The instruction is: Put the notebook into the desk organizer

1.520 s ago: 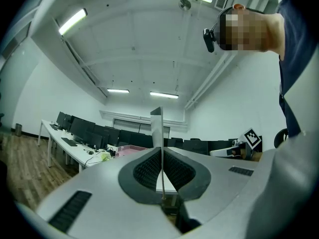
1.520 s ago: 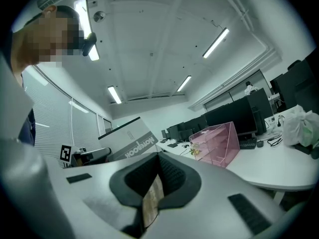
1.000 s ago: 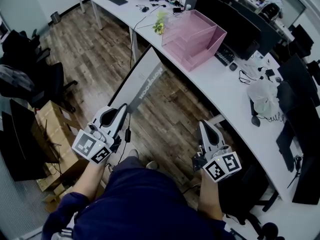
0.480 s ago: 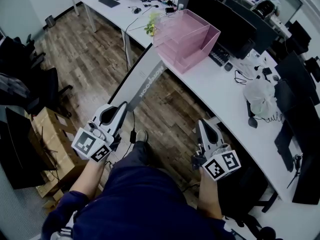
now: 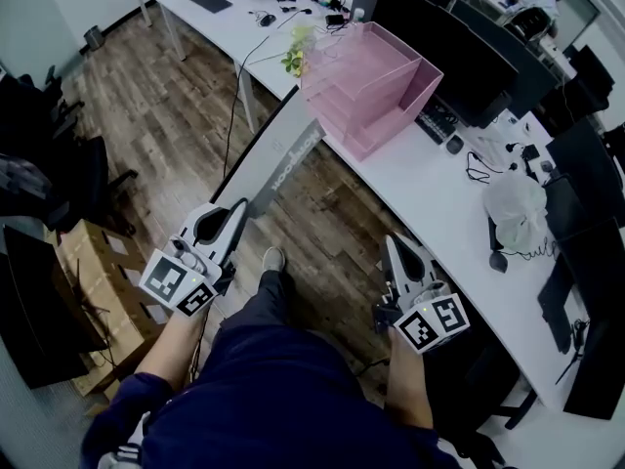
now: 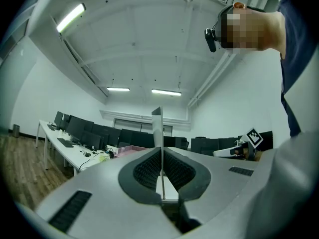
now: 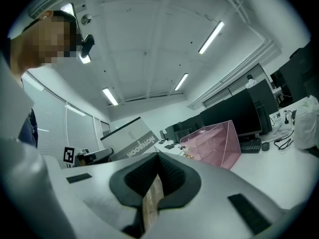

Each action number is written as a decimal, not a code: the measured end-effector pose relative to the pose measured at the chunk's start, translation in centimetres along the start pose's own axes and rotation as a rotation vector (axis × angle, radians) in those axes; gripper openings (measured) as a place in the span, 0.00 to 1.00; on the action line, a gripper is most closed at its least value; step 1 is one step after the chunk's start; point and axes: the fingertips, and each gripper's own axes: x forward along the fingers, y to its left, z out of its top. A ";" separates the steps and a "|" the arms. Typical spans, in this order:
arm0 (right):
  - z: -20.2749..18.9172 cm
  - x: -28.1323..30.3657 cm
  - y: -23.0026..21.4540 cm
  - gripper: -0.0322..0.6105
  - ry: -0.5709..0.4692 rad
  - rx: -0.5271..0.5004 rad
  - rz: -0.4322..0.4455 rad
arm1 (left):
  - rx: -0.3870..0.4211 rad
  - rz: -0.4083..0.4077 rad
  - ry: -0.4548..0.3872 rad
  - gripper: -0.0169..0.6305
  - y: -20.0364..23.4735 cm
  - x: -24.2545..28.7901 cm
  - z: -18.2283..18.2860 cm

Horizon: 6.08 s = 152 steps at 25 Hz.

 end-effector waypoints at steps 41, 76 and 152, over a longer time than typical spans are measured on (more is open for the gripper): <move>5.4 32.4 -15.7 0.06 0.048 0.060 -0.115 | -0.043 -0.138 0.130 0.08 27.1 27.8 -2.8; 5.4 32.6 -27.7 0.06 0.081 0.198 -0.036 | 0.135 -0.131 0.282 0.08 21.3 37.9 -8.7; 5.0 28.7 -22.1 0.06 0.032 0.218 -0.068 | 0.100 -0.265 0.277 0.44 16.5 34.2 -8.5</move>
